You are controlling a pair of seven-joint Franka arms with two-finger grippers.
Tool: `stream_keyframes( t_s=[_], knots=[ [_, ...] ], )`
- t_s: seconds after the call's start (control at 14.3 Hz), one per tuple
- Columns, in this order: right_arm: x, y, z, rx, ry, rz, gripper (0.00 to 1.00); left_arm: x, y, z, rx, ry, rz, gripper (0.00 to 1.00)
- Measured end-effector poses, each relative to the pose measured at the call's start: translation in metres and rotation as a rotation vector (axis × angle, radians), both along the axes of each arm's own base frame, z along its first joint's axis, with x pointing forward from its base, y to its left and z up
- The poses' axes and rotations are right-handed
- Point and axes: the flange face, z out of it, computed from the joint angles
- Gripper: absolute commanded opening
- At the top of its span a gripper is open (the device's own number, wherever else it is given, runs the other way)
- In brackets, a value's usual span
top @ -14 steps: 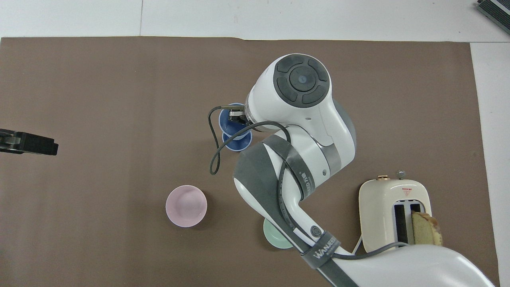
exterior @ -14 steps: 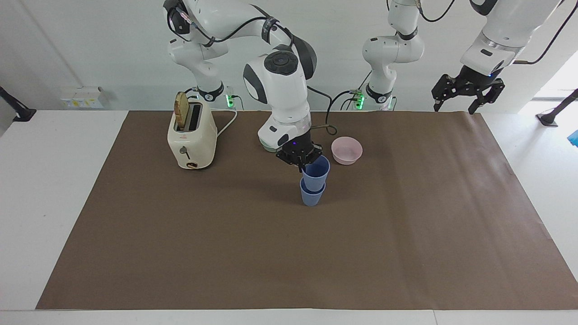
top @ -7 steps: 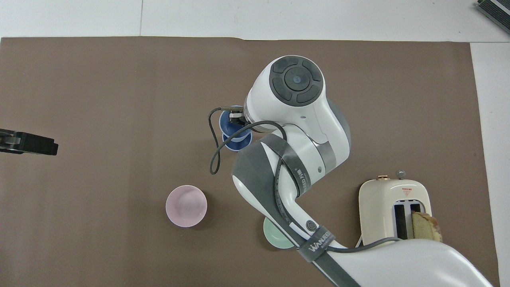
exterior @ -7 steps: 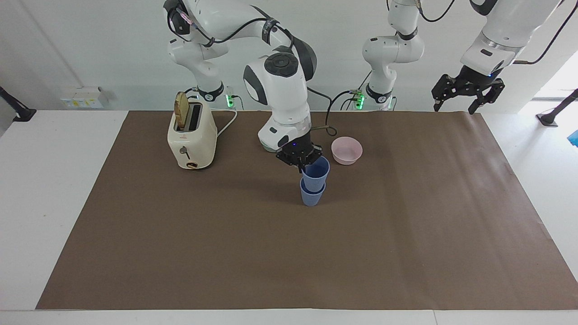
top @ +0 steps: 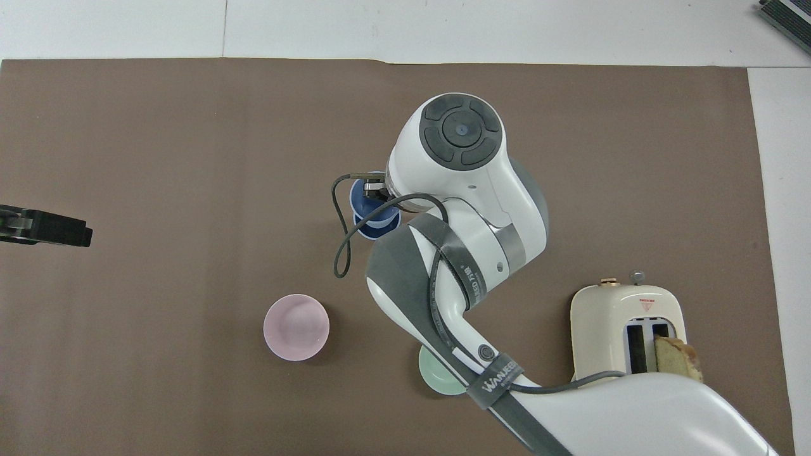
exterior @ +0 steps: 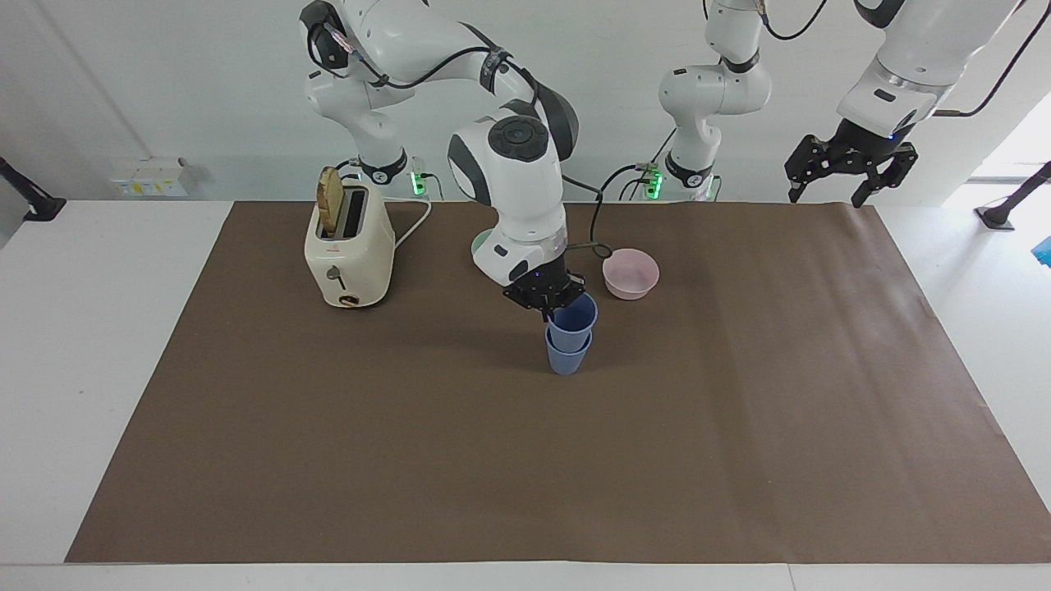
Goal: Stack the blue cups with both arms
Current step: 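Lower the blue cup into the placed cup and open the right gripper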
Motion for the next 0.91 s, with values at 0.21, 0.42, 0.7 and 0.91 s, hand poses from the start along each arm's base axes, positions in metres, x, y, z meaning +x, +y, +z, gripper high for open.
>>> stream_keyframes(
  t_s=[0.21, 0.42, 0.7, 0.91],
  knots=[
    [0.002, 0.002, -0.008, 0.004, -0.003, 0.000, 0.00, 0.000, 0.000, 0.000, 0.000, 0.000, 0.000, 1.00],
    [0.003, 0.003, -0.015, 0.003, 0.001, 0.000, 0.00, 0.000, 0.000, 0.000, 0.000, 0.000, 0.000, 1.00],
    [-0.001, 0.004, -0.031, -0.012, 0.027, 0.005, 0.02, 0.000, 0.000, 0.000, 0.000, 0.000, 0.000, 1.00],
    [-0.002, 0.004, -0.032, -0.014, 0.030, 0.005, 0.53, 0.000, 0.000, 0.000, 0.000, 0.000, 0.000, 1.00]
  ],
)
